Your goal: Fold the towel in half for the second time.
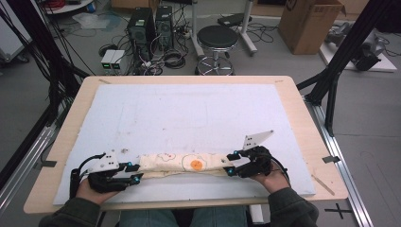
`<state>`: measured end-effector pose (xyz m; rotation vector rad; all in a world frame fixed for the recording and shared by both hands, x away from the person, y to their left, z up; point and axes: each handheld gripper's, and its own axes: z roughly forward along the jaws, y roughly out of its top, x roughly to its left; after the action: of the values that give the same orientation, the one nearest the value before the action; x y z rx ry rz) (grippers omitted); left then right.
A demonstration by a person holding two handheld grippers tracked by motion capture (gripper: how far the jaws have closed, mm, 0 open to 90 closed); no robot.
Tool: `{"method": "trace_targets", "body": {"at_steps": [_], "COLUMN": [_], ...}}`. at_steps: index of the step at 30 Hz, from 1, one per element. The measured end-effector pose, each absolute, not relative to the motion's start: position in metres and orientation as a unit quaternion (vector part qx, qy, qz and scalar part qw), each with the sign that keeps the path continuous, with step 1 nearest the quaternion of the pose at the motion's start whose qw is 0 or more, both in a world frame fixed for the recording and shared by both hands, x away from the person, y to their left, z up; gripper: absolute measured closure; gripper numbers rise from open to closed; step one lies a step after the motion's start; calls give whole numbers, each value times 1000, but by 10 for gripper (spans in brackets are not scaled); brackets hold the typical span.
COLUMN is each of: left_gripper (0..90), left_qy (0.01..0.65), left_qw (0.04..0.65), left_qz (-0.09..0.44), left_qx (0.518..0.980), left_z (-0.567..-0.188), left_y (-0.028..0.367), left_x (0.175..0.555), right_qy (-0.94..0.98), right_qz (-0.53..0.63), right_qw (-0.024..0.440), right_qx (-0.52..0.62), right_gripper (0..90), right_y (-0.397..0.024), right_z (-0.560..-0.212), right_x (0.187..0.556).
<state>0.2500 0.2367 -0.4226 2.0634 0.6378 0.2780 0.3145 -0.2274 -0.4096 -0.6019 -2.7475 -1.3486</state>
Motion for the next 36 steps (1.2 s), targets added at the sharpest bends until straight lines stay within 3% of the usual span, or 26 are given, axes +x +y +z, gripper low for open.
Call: {"method": "trace_targets", "body": {"at_steps": [5,11,16,31,36], "left_gripper": [620,624,629,675,725], "left_qy": [260,259,255,263,260], "left_qw": [469,471,477,488,460], "left_qz": [116,113,112,105,86], "left_qx": [836,836,833,826,844], "left_z": [-419,-418,-415,-405,-412], "left_y": [238,235,232,198,182], "left_x": [251,257,259,290,297], "right_qy": [-875,-878,-888,-913,-912], "right_qz": [-449,-434,-412,-372,-375], "right_qw": [15,20,21,7,1], "right_qx": [-179,-200,-203,-169,-167], "right_gripper": [448,590,624,586,577], "right_y": [-216,-192,-171,-161,-162], "right_z": [-398,-404,-415,-431,-433], "right_x": [319,337,343,334,335]}}
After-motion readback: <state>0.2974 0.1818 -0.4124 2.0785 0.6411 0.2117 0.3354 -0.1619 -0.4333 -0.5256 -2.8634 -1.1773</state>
